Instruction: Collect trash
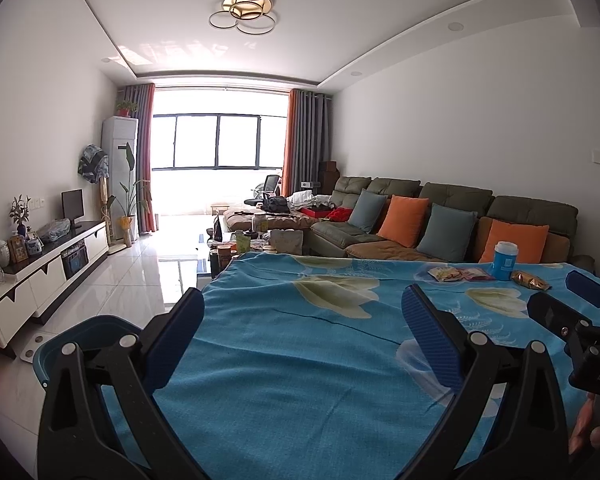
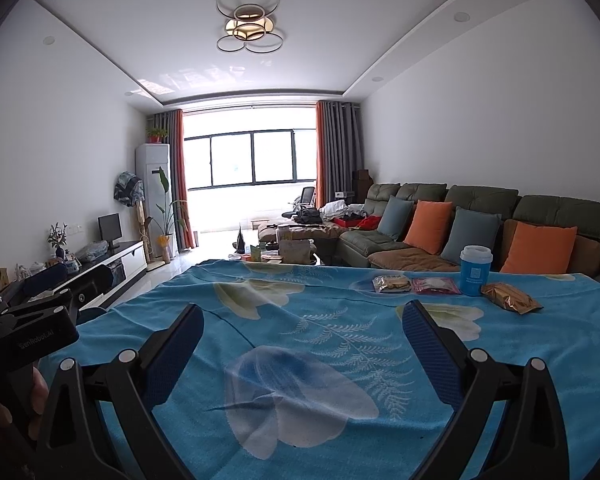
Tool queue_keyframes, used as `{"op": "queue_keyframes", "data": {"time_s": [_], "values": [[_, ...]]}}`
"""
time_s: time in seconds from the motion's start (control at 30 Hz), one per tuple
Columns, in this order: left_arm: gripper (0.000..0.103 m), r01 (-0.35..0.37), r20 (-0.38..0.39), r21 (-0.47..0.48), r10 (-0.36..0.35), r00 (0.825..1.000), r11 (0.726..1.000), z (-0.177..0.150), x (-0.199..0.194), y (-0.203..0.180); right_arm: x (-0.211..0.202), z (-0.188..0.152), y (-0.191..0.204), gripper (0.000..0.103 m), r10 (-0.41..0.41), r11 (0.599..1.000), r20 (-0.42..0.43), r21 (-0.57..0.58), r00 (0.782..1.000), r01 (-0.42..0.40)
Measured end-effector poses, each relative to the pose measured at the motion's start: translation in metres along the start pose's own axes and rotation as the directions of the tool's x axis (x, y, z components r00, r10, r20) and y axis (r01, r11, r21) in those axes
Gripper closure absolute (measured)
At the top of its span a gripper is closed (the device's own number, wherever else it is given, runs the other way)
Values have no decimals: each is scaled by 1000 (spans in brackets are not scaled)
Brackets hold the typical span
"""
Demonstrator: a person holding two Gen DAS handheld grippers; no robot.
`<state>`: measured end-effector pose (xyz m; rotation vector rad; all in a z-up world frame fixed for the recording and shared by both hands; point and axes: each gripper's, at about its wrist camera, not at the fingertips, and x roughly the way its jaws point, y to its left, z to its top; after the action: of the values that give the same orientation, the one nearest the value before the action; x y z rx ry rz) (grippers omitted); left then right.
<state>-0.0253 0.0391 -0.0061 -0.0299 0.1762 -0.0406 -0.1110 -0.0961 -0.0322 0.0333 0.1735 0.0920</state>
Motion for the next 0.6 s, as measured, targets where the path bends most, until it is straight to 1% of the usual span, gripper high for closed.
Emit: {"op": "queue_keyframes", "data": {"time_s": [0.6], "values": [[6, -5, -6, -1, 5, 1000, 1000, -1, 3, 1, 1, 0, -1, 7, -1, 1000, 2, 4, 1000, 1]]}}
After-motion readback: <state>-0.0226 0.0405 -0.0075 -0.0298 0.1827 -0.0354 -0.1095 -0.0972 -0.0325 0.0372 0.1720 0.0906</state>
